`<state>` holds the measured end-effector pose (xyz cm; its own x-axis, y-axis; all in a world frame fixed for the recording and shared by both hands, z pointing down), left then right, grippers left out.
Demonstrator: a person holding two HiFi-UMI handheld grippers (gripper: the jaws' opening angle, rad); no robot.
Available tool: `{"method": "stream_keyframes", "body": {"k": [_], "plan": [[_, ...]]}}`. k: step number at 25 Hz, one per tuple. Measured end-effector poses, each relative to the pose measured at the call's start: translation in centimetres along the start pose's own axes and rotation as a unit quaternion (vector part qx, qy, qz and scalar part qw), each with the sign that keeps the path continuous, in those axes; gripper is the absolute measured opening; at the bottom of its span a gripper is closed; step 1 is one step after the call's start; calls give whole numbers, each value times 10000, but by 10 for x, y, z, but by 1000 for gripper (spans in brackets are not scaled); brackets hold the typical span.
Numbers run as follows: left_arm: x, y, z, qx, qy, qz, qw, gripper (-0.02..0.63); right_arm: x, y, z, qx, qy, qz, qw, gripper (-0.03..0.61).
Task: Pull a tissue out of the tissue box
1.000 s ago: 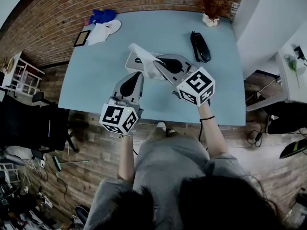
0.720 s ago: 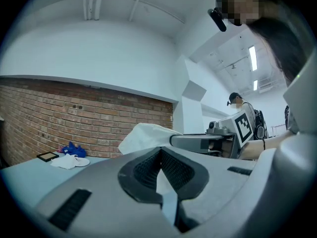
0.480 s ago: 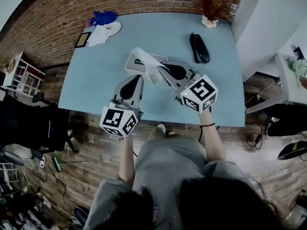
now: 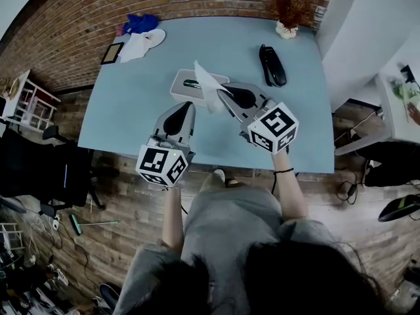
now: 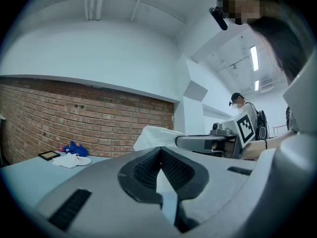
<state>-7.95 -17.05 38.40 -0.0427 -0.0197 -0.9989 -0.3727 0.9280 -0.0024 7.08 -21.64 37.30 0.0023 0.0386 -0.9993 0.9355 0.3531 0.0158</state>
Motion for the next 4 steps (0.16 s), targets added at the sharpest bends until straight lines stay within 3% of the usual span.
{"method": "stream_keyframes", "body": {"k": [4], "plan": [[1,0,-2,22,-9,22,10000,3,0,-2,-1,38,2,-15,10000,0]]}}
Point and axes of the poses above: the fingertips, and each gripper's own axes: y backward along the fingers, z to its right, x out of its top, the point moved 6 cm from there along y, backward along the fingers, and after that the axes turned 13 degrees about x, right-handed, at the moved point
